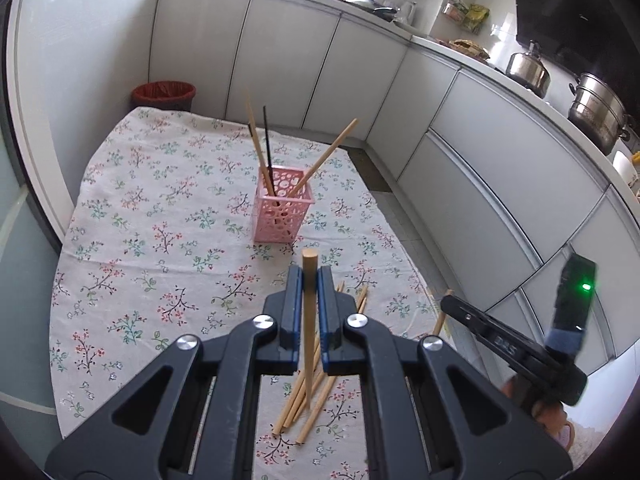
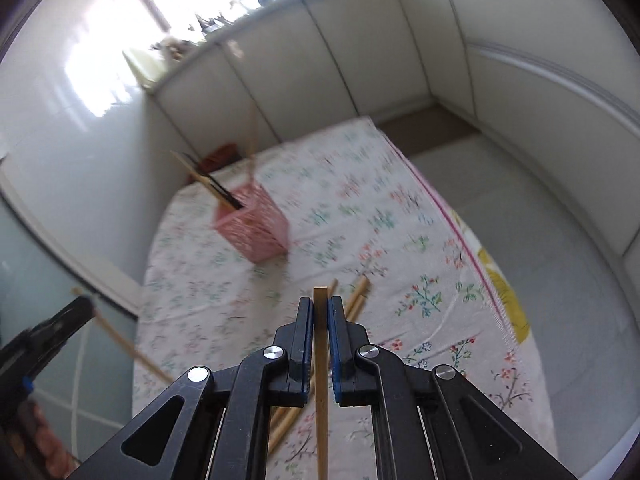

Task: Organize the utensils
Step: 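Insert both held wooden chopsticks into the pink holder and open both tools, then lower both tools to the wooden chopstick pile and grasp one chopstick each, then lift the wooden chopsticks with both tools and carry them toward the pink holder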

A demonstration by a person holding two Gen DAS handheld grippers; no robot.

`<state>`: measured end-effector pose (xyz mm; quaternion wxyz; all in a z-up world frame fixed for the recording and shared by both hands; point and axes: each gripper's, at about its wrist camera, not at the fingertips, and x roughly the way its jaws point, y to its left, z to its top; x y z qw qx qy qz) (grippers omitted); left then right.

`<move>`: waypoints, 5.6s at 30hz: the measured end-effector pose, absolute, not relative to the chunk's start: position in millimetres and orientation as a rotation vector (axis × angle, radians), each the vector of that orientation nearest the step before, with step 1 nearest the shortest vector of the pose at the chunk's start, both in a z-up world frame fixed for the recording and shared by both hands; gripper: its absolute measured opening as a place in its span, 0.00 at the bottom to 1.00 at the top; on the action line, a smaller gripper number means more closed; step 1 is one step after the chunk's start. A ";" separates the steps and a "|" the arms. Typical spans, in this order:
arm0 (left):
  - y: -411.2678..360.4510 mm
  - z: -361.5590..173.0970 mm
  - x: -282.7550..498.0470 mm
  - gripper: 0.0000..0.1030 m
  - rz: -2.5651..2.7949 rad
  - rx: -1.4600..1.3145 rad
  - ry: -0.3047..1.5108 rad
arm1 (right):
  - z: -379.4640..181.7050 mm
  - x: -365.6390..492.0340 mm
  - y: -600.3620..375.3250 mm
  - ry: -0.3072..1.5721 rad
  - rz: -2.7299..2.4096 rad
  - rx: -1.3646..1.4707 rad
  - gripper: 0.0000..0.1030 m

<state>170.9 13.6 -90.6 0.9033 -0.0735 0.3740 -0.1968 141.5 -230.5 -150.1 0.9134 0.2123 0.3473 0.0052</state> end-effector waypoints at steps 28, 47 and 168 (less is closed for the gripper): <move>-15.1 26.2 252.1 0.08 -0.293 -0.084 0.504 | 18.2 200.4 -265.8 0.436 0.045 0.449 0.07; -3.9 -36.7 310.6 0.15 -0.230 -0.113 0.528 | 0.1 309.8 -238.5 0.407 0.058 0.460 0.07; 36.1 -147.9 207.4 0.06 -0.426 -0.190 0.919 | -276.1 264.8 -210.1 1.277 -0.427 0.428 0.08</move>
